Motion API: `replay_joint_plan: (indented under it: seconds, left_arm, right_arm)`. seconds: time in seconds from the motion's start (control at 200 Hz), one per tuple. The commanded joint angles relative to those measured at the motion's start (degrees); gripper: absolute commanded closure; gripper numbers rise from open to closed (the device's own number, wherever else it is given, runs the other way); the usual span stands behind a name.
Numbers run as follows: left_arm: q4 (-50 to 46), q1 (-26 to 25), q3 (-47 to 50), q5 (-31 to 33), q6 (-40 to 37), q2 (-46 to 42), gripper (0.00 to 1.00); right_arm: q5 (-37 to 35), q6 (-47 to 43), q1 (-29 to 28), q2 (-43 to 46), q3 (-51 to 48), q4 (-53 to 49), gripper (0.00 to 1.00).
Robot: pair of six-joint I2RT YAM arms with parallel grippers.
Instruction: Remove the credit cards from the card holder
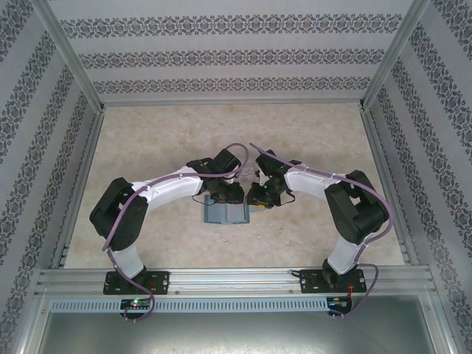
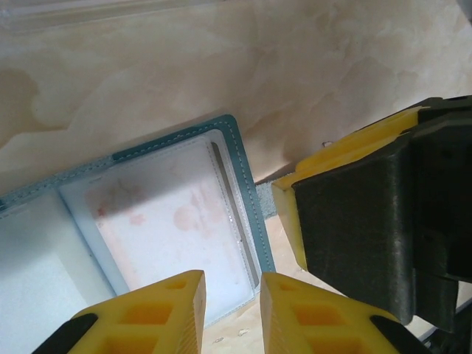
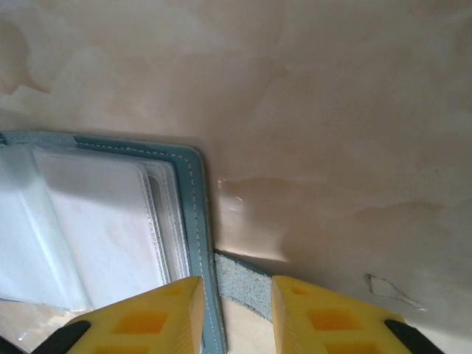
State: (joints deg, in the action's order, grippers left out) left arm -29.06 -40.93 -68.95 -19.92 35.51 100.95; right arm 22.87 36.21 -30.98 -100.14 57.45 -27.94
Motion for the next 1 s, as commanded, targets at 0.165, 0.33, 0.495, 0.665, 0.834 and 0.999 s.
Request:
replay_joint_plan:
  seconds: [0.165,0.33,0.495,0.665,0.834,0.999]
  left_arm:
    - [0.6,-2.1,-1.5,-1.8,1.5,3.9,0.73]
    - [2.3,-2.7,-1.4,-3.5,2.6,5.7,0.73]
    - [4.4,-2.7,-0.6,-4.4,3.4,6.4,0.74]
    - [6.5,-2.7,0.4,-5.3,4.1,7.2,0.74]
    - [5.9,-2.7,0.7,-4.5,4.3,8.1,0.74]
    - [2.6,-2.7,0.7,-1.4,3.6,7.8,0.73]
  right_arm:
    - [-1.3,-0.2,-0.1,0.7,-2.7,-0.8,0.70]
    - [-1.3,-0.1,-0.2,1.1,-3.0,-1.0,0.70]
    - [-1.3,0.0,-0.2,1.3,-3.0,-1.0,0.70]
    - [-1.3,-0.1,-0.2,1.3,-3.2,-1.1,0.70]
    - [-1.3,0.0,-0.2,1.3,-3.2,-1.0,0.70]
    - [-1.3,-0.3,-0.2,1.0,-3.0,-1.1,0.70]
